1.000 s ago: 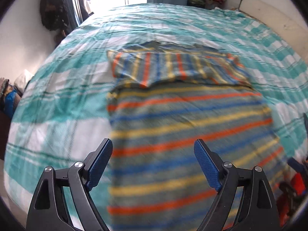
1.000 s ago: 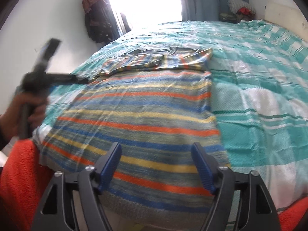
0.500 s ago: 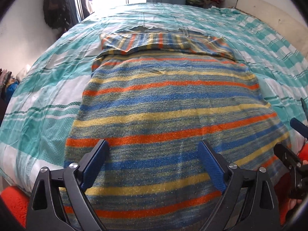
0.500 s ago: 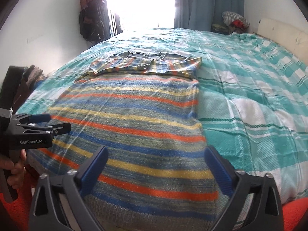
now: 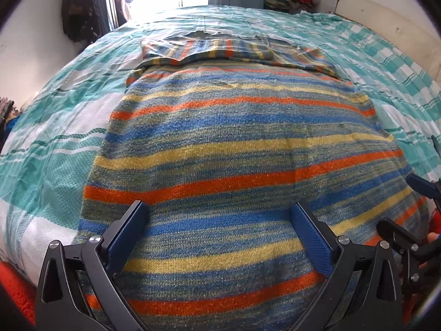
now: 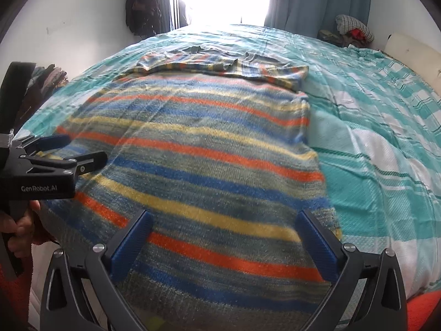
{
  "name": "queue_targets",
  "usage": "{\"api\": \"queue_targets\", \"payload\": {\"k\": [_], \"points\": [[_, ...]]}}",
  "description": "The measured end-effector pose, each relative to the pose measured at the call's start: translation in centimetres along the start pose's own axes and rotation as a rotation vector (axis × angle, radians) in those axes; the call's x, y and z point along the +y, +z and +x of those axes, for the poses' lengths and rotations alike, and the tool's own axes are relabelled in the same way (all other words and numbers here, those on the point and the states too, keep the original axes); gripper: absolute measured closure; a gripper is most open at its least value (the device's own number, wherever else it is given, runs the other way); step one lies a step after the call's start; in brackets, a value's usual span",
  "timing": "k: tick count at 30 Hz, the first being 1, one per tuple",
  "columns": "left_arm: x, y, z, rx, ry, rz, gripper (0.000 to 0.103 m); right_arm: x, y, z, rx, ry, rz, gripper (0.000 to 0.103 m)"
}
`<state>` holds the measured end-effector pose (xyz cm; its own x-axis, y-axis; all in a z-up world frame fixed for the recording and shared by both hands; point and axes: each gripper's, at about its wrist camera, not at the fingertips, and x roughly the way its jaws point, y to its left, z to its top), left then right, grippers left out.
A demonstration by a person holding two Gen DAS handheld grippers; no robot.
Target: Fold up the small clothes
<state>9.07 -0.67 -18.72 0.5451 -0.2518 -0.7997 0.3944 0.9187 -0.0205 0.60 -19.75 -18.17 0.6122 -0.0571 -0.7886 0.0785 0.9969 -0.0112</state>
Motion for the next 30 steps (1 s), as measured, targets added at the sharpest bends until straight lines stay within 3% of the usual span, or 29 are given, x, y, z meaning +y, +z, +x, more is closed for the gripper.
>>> {"api": "queue_targets", "payload": {"k": [11, 30], "points": [[-0.2, -0.3, 0.2, 0.011, 0.014, 0.020, 0.000, 0.3, -0.3, 1.1, 0.046, -0.009, -0.021, 0.000], [-0.1, 0.3, -0.1, 0.054, 0.013, 0.010, 0.000, -1.8, 0.6, -1.8, -0.039, -0.104, 0.040, 0.000]]}}
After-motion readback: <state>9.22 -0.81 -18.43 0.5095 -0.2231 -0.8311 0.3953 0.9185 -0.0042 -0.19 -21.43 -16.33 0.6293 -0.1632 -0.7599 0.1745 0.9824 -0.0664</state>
